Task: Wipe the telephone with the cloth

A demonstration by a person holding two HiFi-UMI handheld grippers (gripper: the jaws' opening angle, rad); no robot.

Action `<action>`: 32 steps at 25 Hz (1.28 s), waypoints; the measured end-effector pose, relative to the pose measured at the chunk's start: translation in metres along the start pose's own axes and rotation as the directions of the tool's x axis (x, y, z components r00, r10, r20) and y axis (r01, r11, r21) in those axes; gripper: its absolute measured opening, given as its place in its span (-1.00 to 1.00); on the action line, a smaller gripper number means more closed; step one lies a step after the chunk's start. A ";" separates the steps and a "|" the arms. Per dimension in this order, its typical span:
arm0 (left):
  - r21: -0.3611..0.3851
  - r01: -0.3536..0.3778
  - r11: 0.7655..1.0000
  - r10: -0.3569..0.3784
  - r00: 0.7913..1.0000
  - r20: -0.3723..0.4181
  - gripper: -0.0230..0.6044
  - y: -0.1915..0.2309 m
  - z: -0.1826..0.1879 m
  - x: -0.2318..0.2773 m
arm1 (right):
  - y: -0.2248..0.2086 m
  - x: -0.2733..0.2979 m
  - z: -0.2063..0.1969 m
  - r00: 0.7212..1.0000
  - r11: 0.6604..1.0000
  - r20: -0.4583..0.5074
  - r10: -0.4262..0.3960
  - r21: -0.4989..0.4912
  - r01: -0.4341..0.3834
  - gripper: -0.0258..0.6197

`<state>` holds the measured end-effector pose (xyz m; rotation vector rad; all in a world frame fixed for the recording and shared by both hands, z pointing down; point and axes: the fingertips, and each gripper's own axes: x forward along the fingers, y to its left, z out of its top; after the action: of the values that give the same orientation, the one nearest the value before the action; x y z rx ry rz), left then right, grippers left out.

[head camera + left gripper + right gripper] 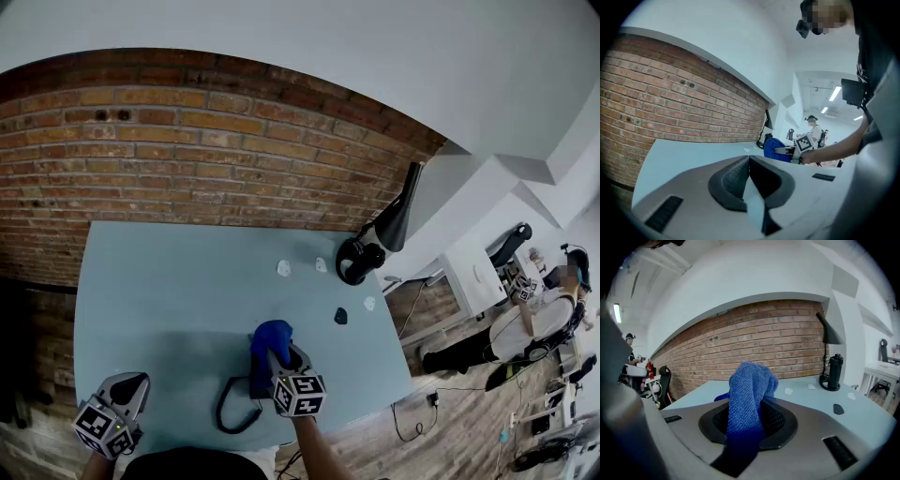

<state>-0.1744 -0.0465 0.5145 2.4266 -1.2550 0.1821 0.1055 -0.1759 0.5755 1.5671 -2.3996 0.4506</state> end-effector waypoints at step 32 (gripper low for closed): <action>0.000 0.030 1.000 -0.030 0.998 -0.060 -0.92 -0.006 -0.021 0.029 | 0.000 0.032 -0.095 0.989 0.984 -0.145 -0.028 -0.180 0.001 -0.51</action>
<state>-0.1509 -0.0572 0.5403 2.4209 -1.1916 0.2450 0.0960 -0.1663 0.6749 1.4216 -2.2480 0.3248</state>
